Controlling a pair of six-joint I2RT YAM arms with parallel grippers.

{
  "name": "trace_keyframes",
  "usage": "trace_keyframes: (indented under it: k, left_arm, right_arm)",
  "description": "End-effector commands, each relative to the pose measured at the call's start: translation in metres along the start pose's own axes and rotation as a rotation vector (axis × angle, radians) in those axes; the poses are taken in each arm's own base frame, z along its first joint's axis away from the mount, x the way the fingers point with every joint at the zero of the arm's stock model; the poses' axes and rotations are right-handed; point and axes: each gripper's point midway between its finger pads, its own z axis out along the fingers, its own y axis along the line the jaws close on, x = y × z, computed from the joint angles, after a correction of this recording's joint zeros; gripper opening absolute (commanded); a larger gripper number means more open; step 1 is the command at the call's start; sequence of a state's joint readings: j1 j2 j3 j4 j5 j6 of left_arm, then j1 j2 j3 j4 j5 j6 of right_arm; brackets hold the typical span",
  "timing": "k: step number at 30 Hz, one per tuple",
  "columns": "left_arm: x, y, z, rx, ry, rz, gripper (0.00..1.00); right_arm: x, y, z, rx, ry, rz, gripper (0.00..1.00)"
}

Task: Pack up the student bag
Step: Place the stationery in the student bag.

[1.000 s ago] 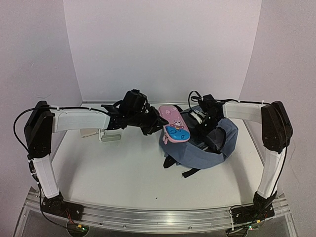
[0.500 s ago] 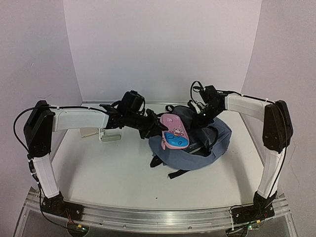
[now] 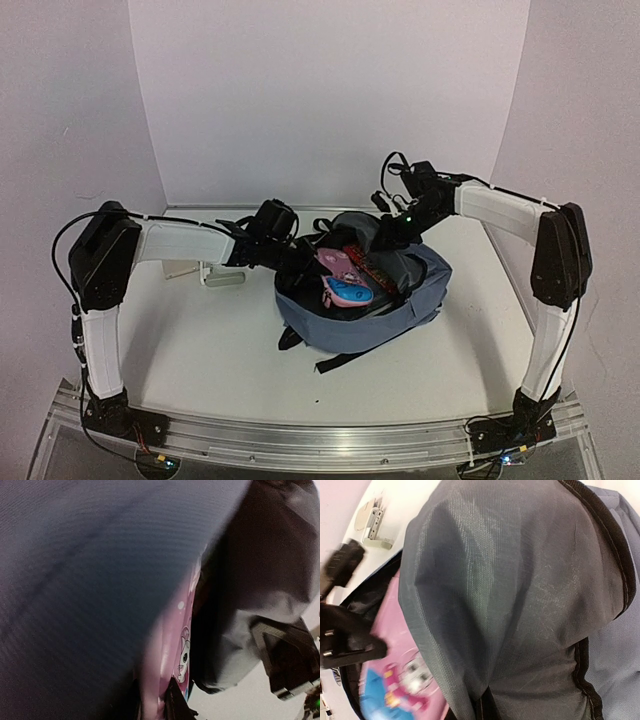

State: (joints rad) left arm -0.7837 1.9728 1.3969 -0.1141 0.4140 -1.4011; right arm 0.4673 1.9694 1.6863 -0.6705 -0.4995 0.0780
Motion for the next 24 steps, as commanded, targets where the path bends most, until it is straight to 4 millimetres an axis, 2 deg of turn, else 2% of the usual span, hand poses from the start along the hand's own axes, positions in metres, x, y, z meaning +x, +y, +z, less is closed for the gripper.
trace_keyframes:
  k: [1, 4, 7, 10, 13, 16, 18, 22, 24]
  left_arm:
    - [-0.015, -0.019, 0.001, 0.041, -0.092, -0.042, 0.0]
    - [-0.032, -0.007, 0.002, 0.024, -0.195, -0.091, 0.0]
    - [-0.043, -0.008, 0.014, 0.019, -0.242, -0.09, 0.0]
    - [-0.039, -0.006, 0.03, 0.004, -0.219, -0.082, 0.02]
    - [-0.028, -0.001, 0.039, -0.016, -0.197, -0.076, 0.07]
    - [-0.017, -0.005, 0.045, -0.019, -0.17, -0.054, 0.2]
    - [-0.011, -0.011, 0.042, -0.021, -0.168, -0.027, 0.33]
    - [-0.001, -0.035, 0.018, -0.05, -0.215, 0.09, 0.59]
    - [0.002, -0.043, 0.001, -0.083, -0.237, 0.157, 0.65]
  right_arm:
    - [-0.047, 0.034, -0.034, -0.097, -0.154, -0.061, 0.0]
    - [-0.044, 0.039, -0.032, -0.137, -0.139, -0.055, 0.0]
    - [-0.035, 0.042, -0.027, -0.174, -0.114, -0.041, 0.0]
    - [-0.03, 0.044, -0.025, -0.195, -0.101, -0.04, 0.0]
    - [-0.034, 0.046, -0.024, -0.203, -0.108, -0.059, 0.0]
    - [-0.035, 0.046, -0.022, -0.21, -0.107, -0.061, 0.03]
    - [-0.034, 0.047, -0.022, -0.22, -0.103, -0.063, 0.06]
    - [-0.03, 0.049, -0.025, -0.223, -0.101, -0.072, 0.09]
    - [-0.029, 0.051, -0.029, -0.23, -0.103, -0.081, 0.12]
